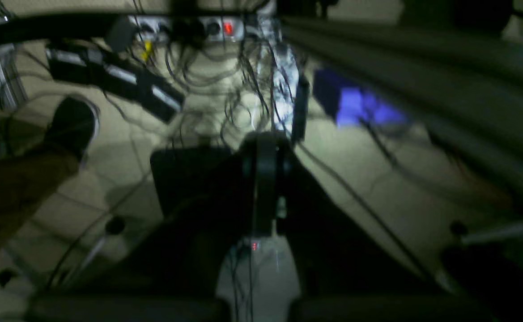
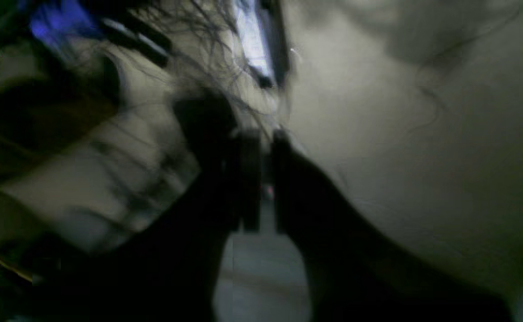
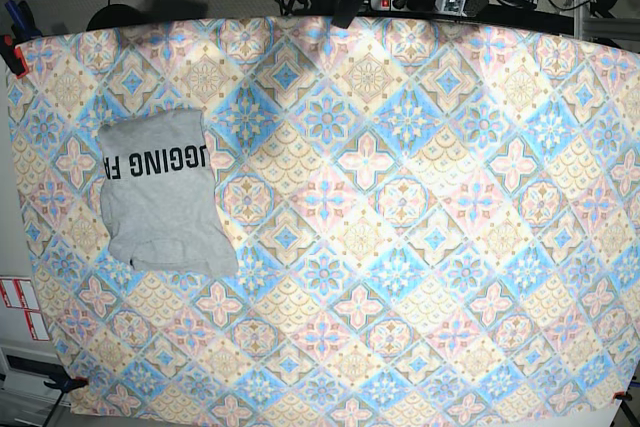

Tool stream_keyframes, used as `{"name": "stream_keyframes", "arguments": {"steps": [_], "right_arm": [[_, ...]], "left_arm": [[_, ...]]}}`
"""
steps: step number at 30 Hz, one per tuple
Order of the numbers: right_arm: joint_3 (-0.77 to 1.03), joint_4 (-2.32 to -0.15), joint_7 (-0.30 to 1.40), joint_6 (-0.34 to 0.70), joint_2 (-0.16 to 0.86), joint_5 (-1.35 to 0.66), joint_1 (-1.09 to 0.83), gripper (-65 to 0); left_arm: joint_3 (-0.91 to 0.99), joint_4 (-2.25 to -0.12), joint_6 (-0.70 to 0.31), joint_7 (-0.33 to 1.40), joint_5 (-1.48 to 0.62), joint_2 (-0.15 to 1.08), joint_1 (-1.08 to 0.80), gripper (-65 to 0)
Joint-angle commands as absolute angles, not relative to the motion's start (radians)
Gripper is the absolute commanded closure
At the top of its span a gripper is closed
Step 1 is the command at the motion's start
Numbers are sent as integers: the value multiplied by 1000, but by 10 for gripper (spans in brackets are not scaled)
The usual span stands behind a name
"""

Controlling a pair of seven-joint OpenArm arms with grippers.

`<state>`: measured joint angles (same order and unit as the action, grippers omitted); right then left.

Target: Fold the T-shirt properly

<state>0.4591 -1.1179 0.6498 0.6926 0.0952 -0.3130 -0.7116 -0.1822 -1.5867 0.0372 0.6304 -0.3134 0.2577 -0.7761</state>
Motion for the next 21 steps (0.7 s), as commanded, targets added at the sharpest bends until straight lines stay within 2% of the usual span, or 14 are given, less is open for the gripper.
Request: {"name": "stream_keyframes", "arguments": {"steps": [1,7,15,21], "right_arm": [[464,-1089,650,698,107,-320,-704,-48],[455,-863,552,698,113,-303,-591,-48],[352,-561,269,698,111,-114,-458,-48],[351,-286,85,698,107,-54,-308,-48]], "left_arm": [[-203,-1557,36,615,-314,260,-771,0],[-292,-1317,38,529,-315,229,-667,0],[-300,-987,38,364,-314,170,-559,0],[-320,-602,38,219,-291,147,-400,0]]}}
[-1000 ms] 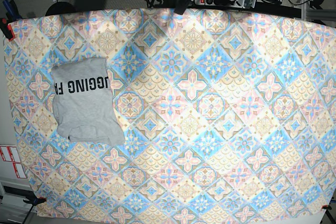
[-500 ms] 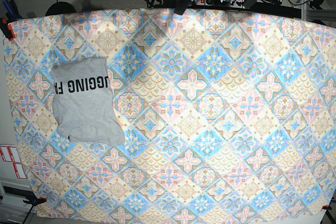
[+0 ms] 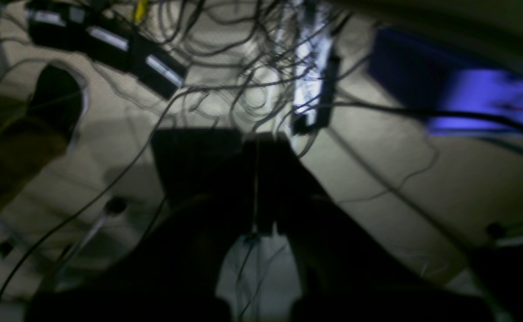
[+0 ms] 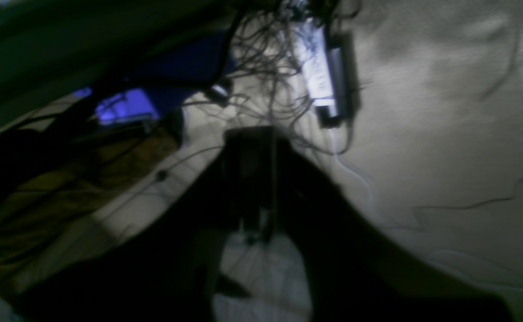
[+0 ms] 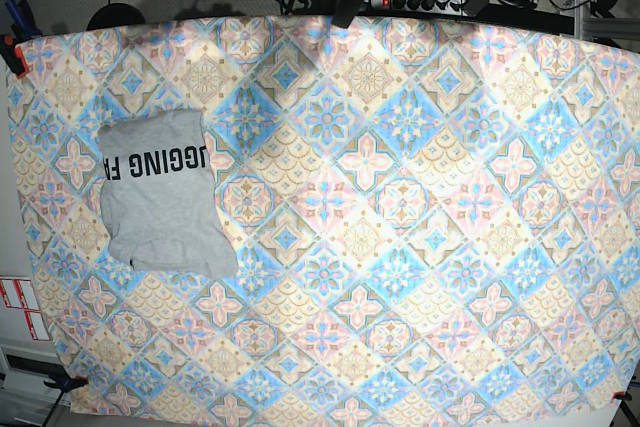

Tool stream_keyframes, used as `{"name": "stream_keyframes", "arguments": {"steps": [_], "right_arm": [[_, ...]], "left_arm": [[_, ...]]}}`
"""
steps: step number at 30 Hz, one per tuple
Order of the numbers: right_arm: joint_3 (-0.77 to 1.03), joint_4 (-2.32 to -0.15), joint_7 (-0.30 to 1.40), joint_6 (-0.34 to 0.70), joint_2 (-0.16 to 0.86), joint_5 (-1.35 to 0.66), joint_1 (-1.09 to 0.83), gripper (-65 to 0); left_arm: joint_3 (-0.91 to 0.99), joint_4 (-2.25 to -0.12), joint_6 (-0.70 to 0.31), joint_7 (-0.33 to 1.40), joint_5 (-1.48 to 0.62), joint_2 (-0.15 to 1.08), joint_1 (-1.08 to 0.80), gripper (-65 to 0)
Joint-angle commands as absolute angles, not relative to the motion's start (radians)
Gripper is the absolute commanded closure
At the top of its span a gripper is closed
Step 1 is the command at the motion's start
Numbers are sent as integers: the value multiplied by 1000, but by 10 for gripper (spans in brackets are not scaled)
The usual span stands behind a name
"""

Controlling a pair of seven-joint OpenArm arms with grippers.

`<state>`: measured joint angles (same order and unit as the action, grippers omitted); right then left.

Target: Fold the T-shirt properly

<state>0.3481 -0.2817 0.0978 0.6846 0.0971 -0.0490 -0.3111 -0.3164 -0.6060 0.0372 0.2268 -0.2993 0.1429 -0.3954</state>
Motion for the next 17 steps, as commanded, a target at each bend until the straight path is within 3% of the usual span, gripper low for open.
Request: {"name": "stream_keyframes", "arguments": {"steps": [1,5,9,17], "right_arm": [[351,-265,68,687,107,-54,-295,-48],[354,-223,-10,588,104,-56,-268,-48],[355,-217,-48,496,51,-58,-242,-48],[355,-225,-50,483,15,-54,-228,-48]], "left_arm": [[-340,-544,38,197,-282,143,-372,0],[-429,-331,38,38,-274,120,-285,0],[-484,-277,38,-39,-274,120,-259,0],[-484,-277,38,-39,-282,119,-239,0]]}}
